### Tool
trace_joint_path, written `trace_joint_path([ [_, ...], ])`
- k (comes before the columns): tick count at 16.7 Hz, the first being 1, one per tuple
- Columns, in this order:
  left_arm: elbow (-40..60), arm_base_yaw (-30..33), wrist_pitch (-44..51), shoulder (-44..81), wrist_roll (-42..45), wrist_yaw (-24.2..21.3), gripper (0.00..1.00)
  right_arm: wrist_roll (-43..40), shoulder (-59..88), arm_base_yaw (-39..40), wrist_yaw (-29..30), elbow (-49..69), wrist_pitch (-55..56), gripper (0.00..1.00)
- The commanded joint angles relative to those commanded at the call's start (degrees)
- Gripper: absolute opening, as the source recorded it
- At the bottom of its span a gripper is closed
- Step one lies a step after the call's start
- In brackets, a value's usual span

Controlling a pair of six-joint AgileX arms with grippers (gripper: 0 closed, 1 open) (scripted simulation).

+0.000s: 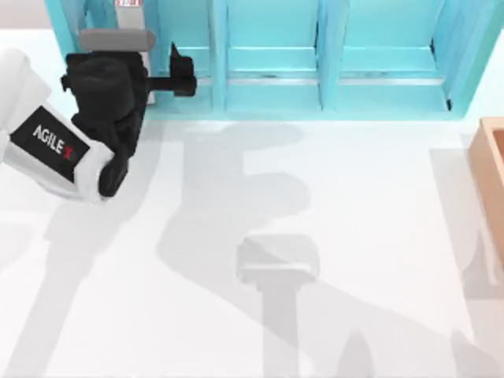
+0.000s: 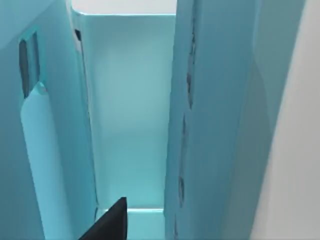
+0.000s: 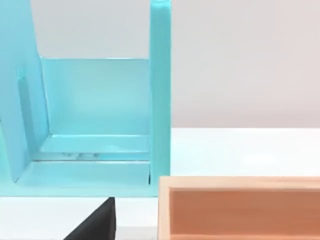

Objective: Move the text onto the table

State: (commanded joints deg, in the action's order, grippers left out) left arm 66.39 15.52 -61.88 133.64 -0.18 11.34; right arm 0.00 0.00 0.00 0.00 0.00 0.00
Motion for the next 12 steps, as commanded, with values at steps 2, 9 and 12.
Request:
trace_joint_path([
  [2, 2.3, -0.3, 1.2, 1.1, 0.0, -0.3, 1.0, 0.0, 0.0, 0.0, 0.0, 0.0, 0.0, 1.0],
  [9, 2.5, -0.4, 1.4, 1.3, 0.0, -0.4, 0.77, 0.0, 0.0, 0.0, 0.0, 0.0, 0.0, 1.0],
  [12, 2.5, -0.4, 1.4, 1.3, 0.0, -0.4, 0.55, 0.0, 0.0, 0.0, 0.0, 0.0, 0.0, 1.0],
])
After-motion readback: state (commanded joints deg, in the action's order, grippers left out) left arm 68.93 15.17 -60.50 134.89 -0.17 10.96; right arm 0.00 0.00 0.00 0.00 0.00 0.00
